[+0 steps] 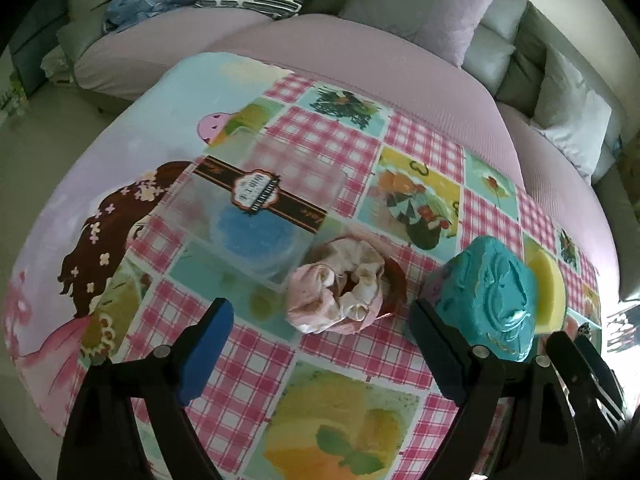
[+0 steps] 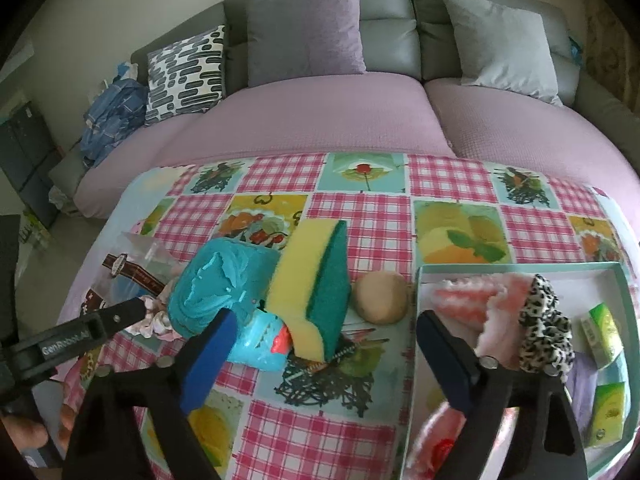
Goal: Organize soft objects
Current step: 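Move the left tool to the pink scrunchie while the right tool moves to the yellow-green sponge, then grasp the pink scrunchie with the left tool while the right tool grasps the yellow sponge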
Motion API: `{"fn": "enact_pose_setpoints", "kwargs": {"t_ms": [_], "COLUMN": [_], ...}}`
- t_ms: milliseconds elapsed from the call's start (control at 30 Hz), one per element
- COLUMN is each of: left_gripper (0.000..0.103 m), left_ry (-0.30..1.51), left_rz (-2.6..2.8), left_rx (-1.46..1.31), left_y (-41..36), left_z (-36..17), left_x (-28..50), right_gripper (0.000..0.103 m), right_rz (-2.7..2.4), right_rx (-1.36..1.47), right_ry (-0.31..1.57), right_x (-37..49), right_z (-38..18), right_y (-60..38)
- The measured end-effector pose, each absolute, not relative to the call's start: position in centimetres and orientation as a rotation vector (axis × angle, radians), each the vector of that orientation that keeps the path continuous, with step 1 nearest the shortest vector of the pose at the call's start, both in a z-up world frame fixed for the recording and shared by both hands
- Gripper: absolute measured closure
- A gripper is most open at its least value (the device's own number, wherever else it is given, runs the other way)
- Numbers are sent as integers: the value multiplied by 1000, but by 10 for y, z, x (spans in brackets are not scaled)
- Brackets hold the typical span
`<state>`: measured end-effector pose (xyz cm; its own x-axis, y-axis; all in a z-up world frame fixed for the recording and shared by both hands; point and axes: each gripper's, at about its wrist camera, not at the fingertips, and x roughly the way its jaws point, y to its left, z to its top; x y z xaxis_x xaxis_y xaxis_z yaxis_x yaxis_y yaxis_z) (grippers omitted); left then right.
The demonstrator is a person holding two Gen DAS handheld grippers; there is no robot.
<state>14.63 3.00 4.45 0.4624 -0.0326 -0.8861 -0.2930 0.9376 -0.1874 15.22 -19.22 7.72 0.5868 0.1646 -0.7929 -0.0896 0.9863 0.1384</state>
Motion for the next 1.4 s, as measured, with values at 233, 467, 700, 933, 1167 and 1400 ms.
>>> {"fn": "enact_pose_setpoints", "kwargs": {"t_ms": [233,467,700,933,1167,1400], "left_gripper": [32,44,73,91,93,93], "left_ry": [1118,1125,1123,1097,1055,1012], "left_rz": [136,128,128,119,100,74], "left_rx": [-392,-410,-439,-432,-400,-369], "left_y": [32,33,36,35,28,18], "left_z": [28,23,19,24,39,55], "left_x": [152,155,156,156,152,150], "right_gripper": [31,59,72,72,72,72], "right_rz": [163,171,180,174,154,138], "right_rx": [95,107,129,127,119,107], "right_ry": [912,922,932,924,903,888], "right_x": [156,159,159,156,148,137], "right_z": [76,69,66,70,82,97], "right_y": [-188,-186,-189,-191,-198,-208]}}
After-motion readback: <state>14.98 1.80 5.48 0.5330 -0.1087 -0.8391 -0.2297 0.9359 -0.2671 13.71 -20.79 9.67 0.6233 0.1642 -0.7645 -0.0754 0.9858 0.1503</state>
